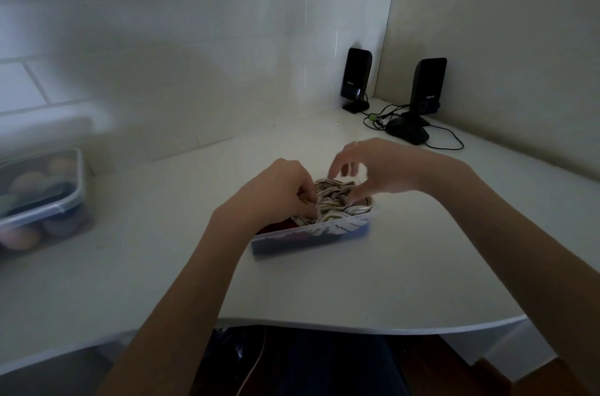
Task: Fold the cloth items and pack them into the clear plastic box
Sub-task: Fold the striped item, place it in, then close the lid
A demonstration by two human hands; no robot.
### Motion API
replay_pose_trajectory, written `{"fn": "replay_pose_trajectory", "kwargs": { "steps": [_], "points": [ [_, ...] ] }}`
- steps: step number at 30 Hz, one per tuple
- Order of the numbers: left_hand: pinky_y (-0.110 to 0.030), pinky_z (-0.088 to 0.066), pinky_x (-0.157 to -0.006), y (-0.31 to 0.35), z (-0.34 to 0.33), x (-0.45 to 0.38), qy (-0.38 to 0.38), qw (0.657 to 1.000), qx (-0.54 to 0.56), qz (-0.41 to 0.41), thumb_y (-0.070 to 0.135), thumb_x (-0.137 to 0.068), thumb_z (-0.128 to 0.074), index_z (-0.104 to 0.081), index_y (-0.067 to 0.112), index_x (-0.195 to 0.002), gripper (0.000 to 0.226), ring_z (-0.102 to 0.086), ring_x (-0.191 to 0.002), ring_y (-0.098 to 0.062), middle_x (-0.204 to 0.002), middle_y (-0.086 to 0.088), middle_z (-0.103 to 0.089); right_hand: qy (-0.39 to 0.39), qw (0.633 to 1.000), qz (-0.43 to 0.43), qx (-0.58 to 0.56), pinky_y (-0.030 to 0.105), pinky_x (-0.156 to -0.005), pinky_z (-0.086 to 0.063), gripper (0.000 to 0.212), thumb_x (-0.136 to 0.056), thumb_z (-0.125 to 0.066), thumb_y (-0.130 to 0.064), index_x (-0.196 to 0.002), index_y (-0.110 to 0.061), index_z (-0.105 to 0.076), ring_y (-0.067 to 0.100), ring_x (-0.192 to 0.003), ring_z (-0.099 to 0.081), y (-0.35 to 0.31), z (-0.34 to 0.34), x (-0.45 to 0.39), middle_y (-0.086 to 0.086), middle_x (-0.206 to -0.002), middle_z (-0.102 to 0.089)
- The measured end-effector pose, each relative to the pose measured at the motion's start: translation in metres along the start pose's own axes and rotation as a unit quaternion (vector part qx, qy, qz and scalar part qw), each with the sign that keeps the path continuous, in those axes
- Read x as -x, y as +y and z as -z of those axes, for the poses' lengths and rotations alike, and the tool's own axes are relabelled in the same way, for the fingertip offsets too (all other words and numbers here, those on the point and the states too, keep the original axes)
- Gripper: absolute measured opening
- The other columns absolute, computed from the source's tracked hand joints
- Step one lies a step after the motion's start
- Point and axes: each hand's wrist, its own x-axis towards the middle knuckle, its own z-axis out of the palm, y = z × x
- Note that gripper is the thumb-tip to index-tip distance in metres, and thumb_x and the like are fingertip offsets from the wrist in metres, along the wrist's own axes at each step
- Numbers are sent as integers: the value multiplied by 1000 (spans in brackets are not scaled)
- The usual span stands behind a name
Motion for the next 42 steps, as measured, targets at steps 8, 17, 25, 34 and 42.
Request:
{"fn": "replay_pose_trajectory", "kwargs": {
  "steps": [8, 17, 25, 34, 42],
  "points": [
    [-34, -55, -74, 2, 2, -5, -42, 995, -84, 28, 27, -78, -72, -75, 9, -86, 20, -65, -78, -23, -86, -7, -73, -101, 989, -13, 104, 25, -78, -33, 52, -83, -67, -27, -131, -25, -48, 14, -97, -44, -14, -14, -10, -1, -124, -55],
    [-29, -49, -63, 8, -9, -8, -40, 991, -128, 20, 16, -72, -69, -74, 9, -78, 10, -62, -70, -23, -70, -7, -66, -159, 965, -26, 207, 28, -67, -42, 36, -83, -63, -31, -112, -11, -59, 19, -79, -53, -27, -26, -31, 5, -94, -62],
    [-27, -37, -66, 5, -9, -5, -59, 988, -143, 0, 16, -77, -61, -62, 13, -86, 9, -52, -77, -20, -92, -6, -65, -128, 966, -35, 222, 23, -51, -35, 28, -83, -62, -29, -104, -10, -59, 19, -73, -51, -29, -35, -36, -1, -72, -50],
    [-28, -41, -65, 8, -15, -2, -42, 987, -153, 20, 22, -80, -58, -67, 11, -89, 17, -56, -77, -26, -84, -9, -64, -99, 973, -59, 200, 30, -67, -45, 24, -83, -58, -24, -103, -11, -60, 21, -78, -55, -26, -43, -34, 3, -85, -56],
    [-29, -49, -81, 1, -6, -6, -88, 993, -73, 37, 13, -81, -66, -73, 13, -94, 14, -61, -93, -22, -102, -6, -71, -114, 970, -92, 194, 31, -82, -25, 49, -83, -61, -44, -128, -40, -45, 24, -99, -34, -20, -14, -6, 2, -119, -50]
  ]
}}
